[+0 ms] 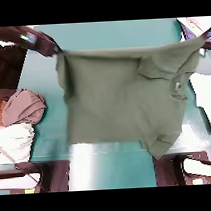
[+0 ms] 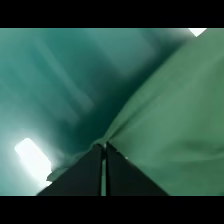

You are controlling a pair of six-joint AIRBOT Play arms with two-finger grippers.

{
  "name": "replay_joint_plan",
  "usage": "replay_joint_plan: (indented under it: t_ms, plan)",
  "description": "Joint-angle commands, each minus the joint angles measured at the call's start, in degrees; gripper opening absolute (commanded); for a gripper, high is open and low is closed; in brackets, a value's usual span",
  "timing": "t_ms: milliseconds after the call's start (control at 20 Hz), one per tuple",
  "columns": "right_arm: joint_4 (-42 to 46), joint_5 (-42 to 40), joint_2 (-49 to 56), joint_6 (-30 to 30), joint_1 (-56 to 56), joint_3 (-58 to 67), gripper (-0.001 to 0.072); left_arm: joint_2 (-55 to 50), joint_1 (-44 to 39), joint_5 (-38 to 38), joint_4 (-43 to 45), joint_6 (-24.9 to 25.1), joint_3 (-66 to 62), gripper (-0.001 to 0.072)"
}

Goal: Fold the shirts.

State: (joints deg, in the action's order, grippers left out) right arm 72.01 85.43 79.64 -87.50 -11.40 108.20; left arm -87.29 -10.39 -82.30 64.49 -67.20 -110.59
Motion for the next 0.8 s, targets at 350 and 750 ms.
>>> replay_joint_plan:
  t_ms: [350, 750]
  plan:
    - [12.3, -18.3, 17.9, -2.6, 11.3, -0.2, 0.0014, -12.5, 0.0, 14.8, 8.2, 0.1, 0.3, 0.0021]
    - [11.5, -7.9, 15.9, -1.6, 7.4, -0.2, 0.0380, -12.4, 2.5, 2.5, 12.5, -9.0, -0.1, 0.0529]
